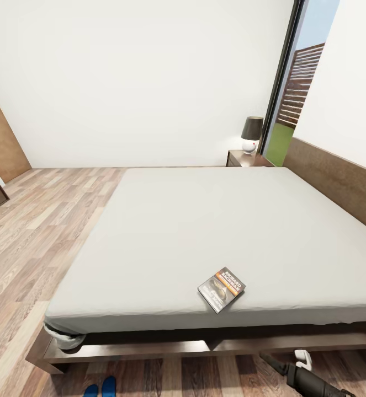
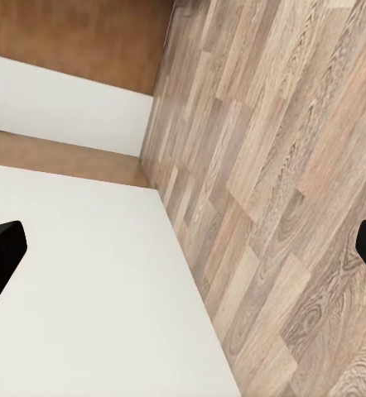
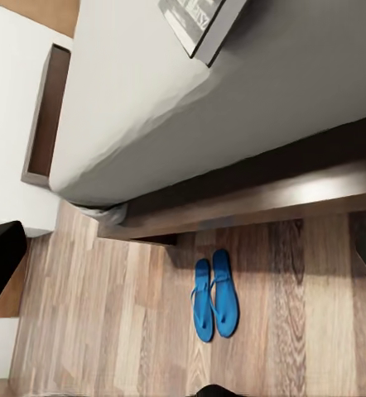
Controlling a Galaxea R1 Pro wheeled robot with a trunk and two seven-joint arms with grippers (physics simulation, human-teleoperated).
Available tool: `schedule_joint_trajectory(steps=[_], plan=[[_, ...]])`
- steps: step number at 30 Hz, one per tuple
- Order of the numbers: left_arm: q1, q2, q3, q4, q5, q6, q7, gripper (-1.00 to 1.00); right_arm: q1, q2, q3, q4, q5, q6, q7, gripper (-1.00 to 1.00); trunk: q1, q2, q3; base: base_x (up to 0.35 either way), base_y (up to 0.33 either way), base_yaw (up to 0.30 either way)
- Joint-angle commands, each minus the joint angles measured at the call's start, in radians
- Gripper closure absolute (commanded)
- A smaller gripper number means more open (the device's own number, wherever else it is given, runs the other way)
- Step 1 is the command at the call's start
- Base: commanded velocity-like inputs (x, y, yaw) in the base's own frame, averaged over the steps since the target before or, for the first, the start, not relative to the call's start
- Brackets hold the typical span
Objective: In the bedroom, move the book from the bed onto either nightstand, and place the two sandals side by side next to the bed.
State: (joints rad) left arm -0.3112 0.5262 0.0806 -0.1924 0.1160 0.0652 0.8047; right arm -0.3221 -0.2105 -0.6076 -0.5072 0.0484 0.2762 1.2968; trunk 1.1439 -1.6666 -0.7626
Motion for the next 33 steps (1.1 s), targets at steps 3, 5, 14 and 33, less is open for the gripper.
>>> schedule_joint_trajectory(steps=[3,5,14,33], plan=[[0.001,0.0,0.001,-0.002,0.002,0.007,0.002,-1.0,-0.012,0.001,-0.01,-0.001,0.005,0.011,0.007,-1.0,0.0,0.0,-0.001,0.0,0.0,0.0],[0.001,0.0,0.001,-0.002,0.002,0.007,0.002,-1.0,-0.017,0.001,-0.011,0.0,0.005,0.011,0.008,-1.0,0.0,0.0,-0.001,0.0,0.0,0.0],[0.001,0.0,0.001,-0.002,0.001,0.007,0.002,-1.0,-0.039,0.003,-0.015,0.001,-0.001,0.069,0.025,-1.0,0.0,0.0,-0.001,0.0,0.0,0.0],[0.001,0.0,-0.001,-0.002,-0.001,0.007,-0.001,-1.0,-0.053,0.007,-0.015,0.0,-0.136,0.225,0.098,-1.0,0.0,0.0,-0.001,0.0,0.0,0.0]])
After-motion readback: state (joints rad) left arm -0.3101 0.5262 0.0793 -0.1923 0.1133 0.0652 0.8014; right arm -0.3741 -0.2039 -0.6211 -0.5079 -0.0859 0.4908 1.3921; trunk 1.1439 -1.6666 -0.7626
